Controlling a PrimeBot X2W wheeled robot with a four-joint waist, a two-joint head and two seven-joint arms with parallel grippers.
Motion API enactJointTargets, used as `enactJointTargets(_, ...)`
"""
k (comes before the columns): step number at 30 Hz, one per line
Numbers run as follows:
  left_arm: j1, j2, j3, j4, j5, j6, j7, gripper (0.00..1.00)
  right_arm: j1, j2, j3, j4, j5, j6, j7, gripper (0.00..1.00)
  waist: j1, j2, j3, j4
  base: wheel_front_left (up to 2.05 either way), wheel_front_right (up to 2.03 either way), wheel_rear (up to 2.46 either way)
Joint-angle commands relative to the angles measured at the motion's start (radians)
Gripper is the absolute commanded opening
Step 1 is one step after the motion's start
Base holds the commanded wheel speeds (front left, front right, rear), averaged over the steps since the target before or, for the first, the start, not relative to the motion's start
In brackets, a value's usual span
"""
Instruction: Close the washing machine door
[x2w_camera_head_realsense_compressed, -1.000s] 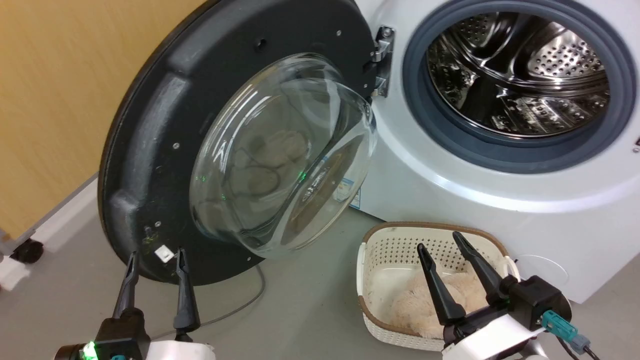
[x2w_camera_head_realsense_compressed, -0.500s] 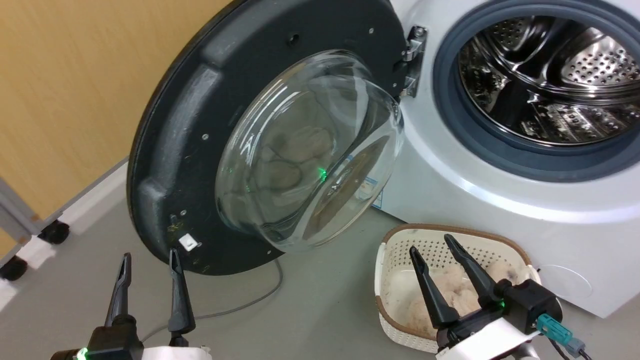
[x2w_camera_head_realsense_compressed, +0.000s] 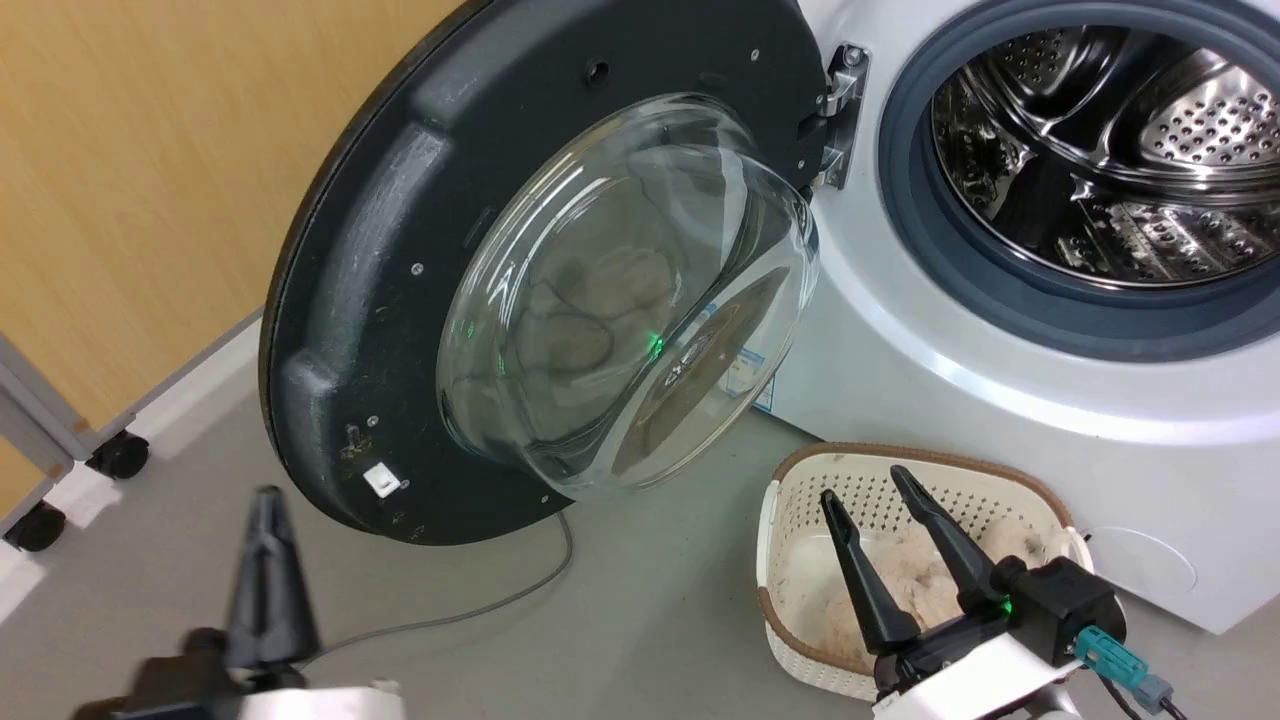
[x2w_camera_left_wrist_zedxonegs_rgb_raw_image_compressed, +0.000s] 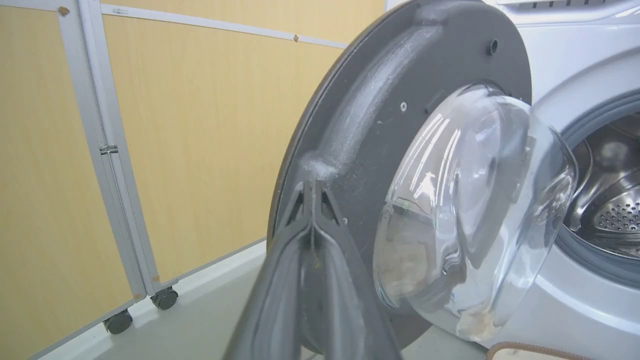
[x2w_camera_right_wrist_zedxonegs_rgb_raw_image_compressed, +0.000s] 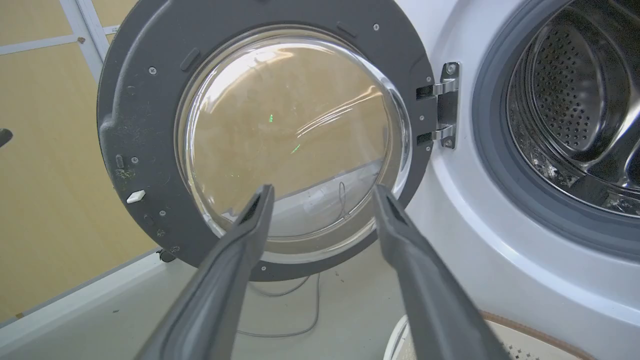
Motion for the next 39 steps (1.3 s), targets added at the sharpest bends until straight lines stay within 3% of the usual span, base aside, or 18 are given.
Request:
enactJointTargets(1, -0.009, 0.000, 0.015, -0.012, -0.012, -0.007, -0.006, 0.00, -0.006, -0.006, -0.002, -0.003, -0.007, 0.001, -0.005, 1.00, 0.0000, 0.0000, 0.005, 0.000, 0.00, 0.00, 0.00)
enactJointTargets(4, -0.050, 0.021, 0.073, -0.023, -0.053, -0.044, -0.006, 0.00, -0.004, -0.011, -0.010, -0.009, -0.012, 0.001, -0.005, 1.00, 0.0000, 0.0000, 0.018, 0.000, 0.00, 0.00, 0.00)
enactJointTargets(11, -0.207, 0.130, 0.221, 0.060, -0.206, -0.147, 0.004, 0.00, 0.015, -0.018, -0.042, -0.028, -0.029, 0.001, -0.005, 1.00, 0.0000, 0.0000, 0.053, 0.000, 0.00, 0.00, 0.00)
enactJointTargets(14, -0.297, 0.175, 0.288, 0.148, -0.322, -0.175, 0.072, 0.00, 0.026, -0.018, -0.058, -0.039, -0.037, 0.001, -0.005, 1.00, 0.0000, 0.0000, 0.066, 0.000, 0.00, 0.00, 0.00)
enactJointTargets(20, -0.469, 0.232, 0.419, 0.363, -0.588, -0.183, 0.271, 0.00, 0.034, -0.021, -0.069, -0.054, -0.052, 0.001, -0.005, 1.00, 0.0000, 0.0000, 0.092, -0.018, 0.00, 0.00, 0.00)
enactJointTargets(26, -0.576, 0.231, 0.493, 0.540, -0.852, -0.183, 0.520, 0.00, 0.024, -0.027, -0.061, -0.055, -0.052, 0.001, -0.005, 1.00, 0.0000, 0.0000, 0.105, -0.039, 0.00, 0.00, 0.00)
enactJointTargets(31, -0.622, 0.205, 0.536, 0.629, -1.041, -0.155, 0.727, 0.00, 0.020, -0.030, -0.056, -0.050, -0.055, 0.001, -0.004, 1.00, 0.0000, 0.0000, 0.106, -0.050, 0.00, 0.00, 0.00)
enactJointTargets(39, -0.573, 0.166, 0.501, 0.605, -1.160, -0.167, 0.962, 0.00, 0.020, -0.023, -0.052, -0.037, -0.054, 0.001, -0.004, 1.00, 0.0000, 0.0000, 0.087, -0.069, 0.00, 0.00, 0.00)
